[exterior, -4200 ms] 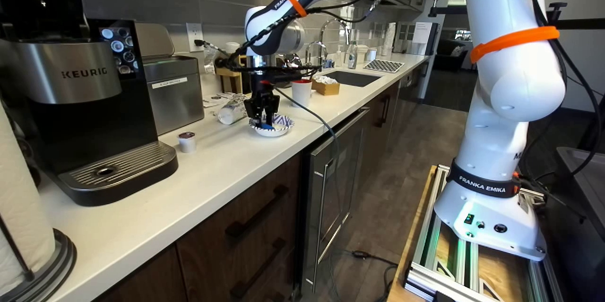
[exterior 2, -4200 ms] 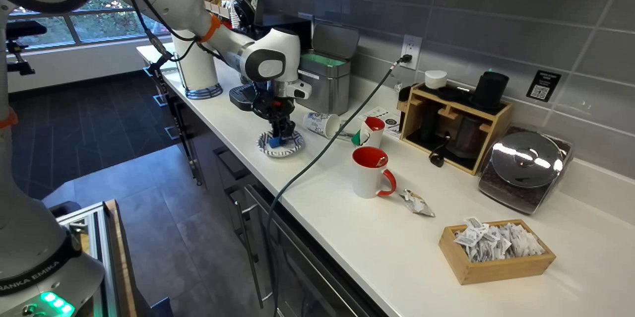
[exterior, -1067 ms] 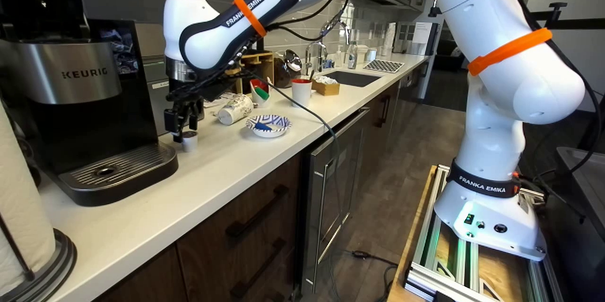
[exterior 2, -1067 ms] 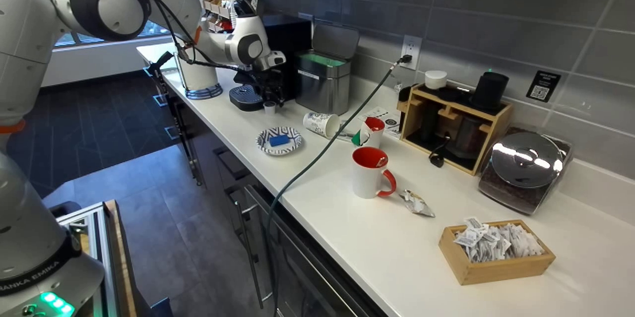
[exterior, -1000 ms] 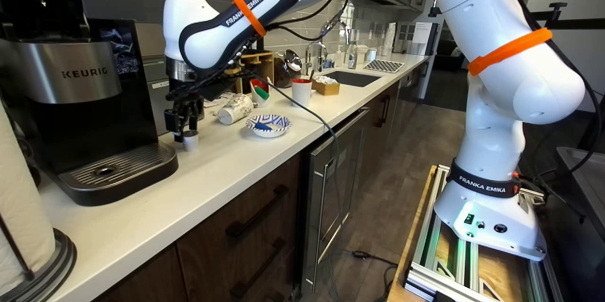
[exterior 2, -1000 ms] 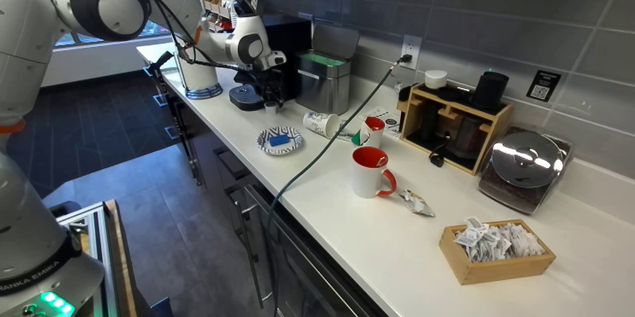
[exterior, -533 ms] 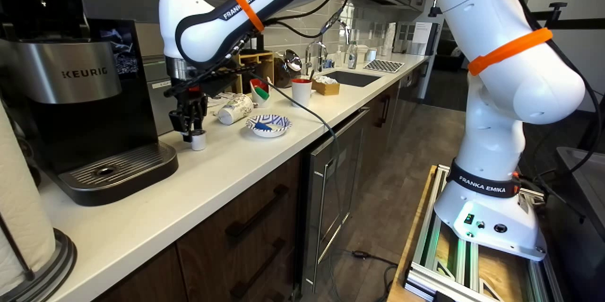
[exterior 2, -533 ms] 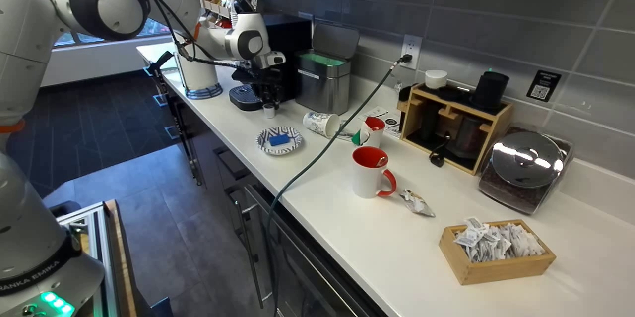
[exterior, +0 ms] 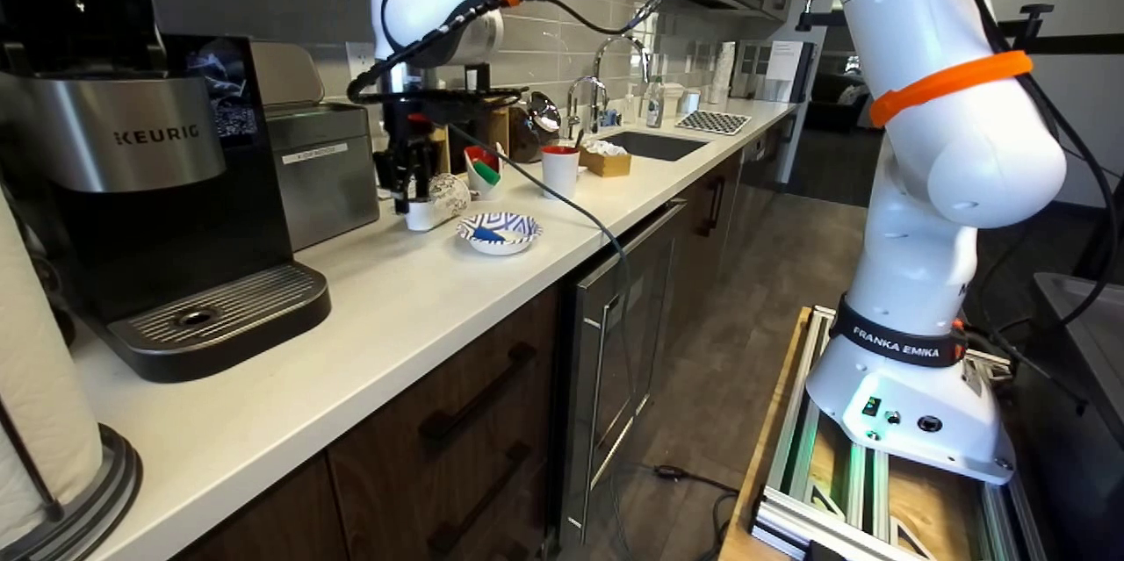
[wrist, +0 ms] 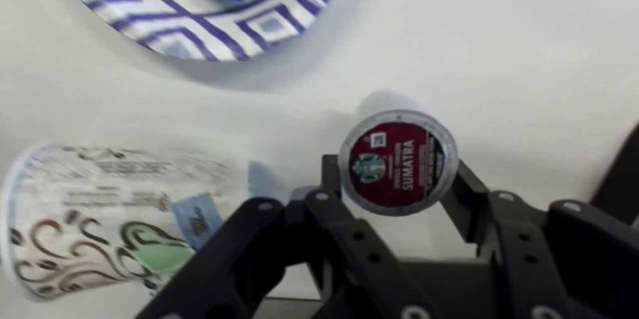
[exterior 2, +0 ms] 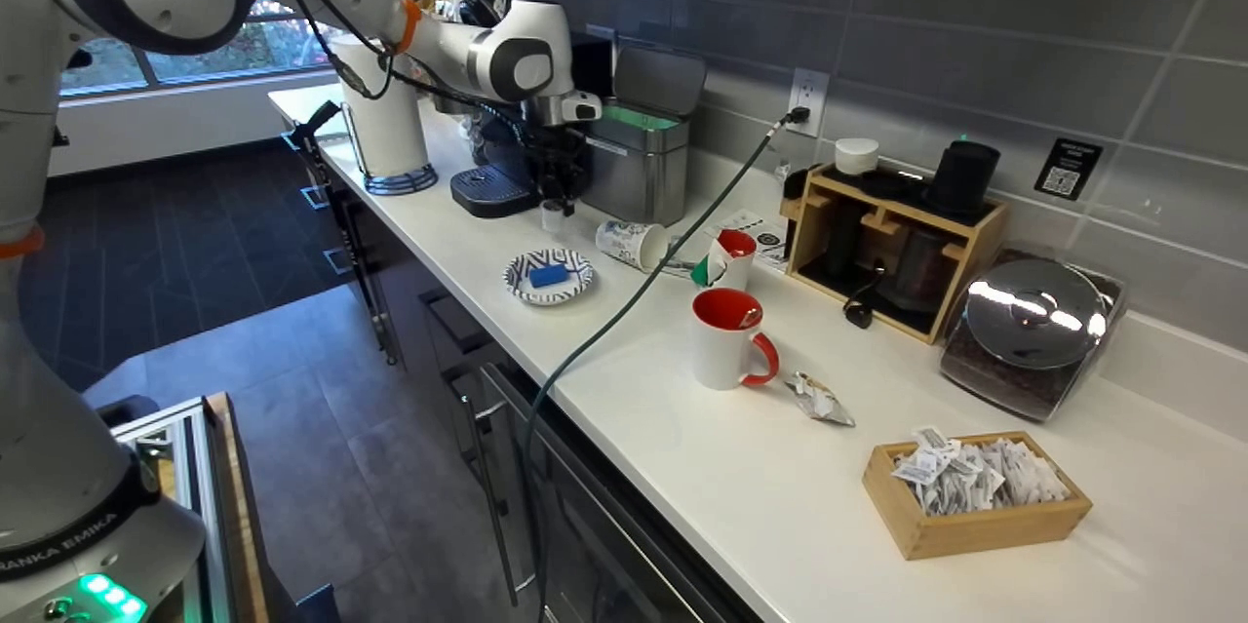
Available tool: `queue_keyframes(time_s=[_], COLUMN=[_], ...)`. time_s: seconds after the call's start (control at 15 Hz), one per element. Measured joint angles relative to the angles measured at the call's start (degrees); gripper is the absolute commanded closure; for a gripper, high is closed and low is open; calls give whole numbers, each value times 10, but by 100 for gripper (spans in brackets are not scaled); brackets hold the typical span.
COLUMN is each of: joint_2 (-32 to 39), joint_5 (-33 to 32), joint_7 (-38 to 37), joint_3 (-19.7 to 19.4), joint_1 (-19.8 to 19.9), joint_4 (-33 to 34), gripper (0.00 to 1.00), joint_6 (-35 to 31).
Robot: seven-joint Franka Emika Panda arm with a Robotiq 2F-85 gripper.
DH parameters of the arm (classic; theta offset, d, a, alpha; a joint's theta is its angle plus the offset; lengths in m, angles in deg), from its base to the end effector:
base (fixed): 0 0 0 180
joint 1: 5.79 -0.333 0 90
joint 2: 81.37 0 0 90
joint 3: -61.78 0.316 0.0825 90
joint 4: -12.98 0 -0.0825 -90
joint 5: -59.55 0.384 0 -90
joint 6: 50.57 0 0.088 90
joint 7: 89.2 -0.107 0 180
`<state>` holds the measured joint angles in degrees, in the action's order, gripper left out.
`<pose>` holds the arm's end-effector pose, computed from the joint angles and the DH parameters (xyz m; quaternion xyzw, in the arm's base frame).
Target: Put the blue block and coffee pod in the black and white bowl on the left.
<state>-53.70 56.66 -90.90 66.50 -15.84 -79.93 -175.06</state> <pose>0.6670 0.1665 0.3504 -0.9919 -0.1219 -0.0350 0.0027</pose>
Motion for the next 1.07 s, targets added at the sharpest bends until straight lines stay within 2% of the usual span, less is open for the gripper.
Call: queue_keyframes(time_s=[0.27, 0.47, 0.73, 1.07], joint_2=[-54, -97, -129, -152], joint_5=[75, 116, 128, 127], joint_7=[100, 159, 176, 177], joint_3=[2, 1, 0, 2], joint_1=[78, 115, 125, 115], joint_4=[-75, -142, -210, -285], gripper=[73, 73, 73, 73], joint_6=[19, 19, -19, -141])
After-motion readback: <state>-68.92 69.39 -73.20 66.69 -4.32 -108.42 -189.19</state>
